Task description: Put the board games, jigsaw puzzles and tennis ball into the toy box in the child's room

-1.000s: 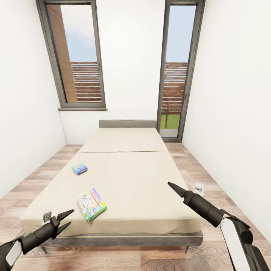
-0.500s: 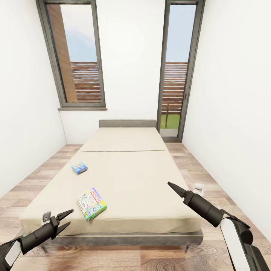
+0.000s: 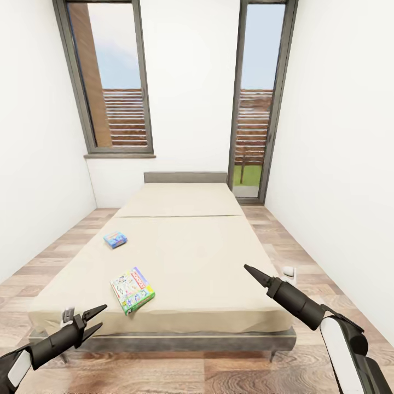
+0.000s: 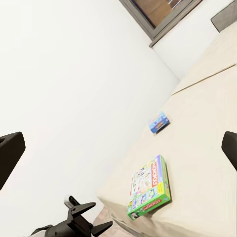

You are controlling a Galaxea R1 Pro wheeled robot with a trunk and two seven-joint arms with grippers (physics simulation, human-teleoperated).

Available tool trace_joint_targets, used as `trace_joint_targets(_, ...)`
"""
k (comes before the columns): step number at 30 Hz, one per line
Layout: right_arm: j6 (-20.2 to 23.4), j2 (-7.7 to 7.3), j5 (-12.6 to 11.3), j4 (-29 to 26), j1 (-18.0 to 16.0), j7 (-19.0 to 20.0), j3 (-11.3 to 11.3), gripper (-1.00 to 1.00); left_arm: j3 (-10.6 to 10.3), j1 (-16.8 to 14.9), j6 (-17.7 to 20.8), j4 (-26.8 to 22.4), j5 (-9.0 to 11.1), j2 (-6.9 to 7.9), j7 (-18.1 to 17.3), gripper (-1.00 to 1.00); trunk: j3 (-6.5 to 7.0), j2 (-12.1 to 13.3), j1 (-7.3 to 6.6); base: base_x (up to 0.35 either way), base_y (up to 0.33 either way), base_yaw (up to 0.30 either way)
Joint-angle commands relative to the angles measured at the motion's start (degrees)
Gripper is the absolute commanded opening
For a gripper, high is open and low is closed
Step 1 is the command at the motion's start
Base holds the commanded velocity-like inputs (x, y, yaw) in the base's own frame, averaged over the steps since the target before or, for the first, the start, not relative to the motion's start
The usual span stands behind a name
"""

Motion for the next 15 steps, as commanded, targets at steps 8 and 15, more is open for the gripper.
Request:
trace_joint_targets(8, 0.37, -0.04, -0.3, 0.02, -0.04, 0.09, -0.05, 1.0, 0.15, -0.05, 0.35, 0.02, 0.07, -0.16, 0.06, 1.0, -0.6, -1.24, 0.65, 0.0, 0.0, 0.0)
trace_joint_targets(15, 0.37, -0.04, -0.27, 0.03, -0.04, 0.06, -0.05, 1.0, 0.15, -0.05, -0.11, 0.02, 0.07, -0.25, -0.1, 1.0, -0.6, -1.24, 0.65, 0.0, 0.0, 0.0)
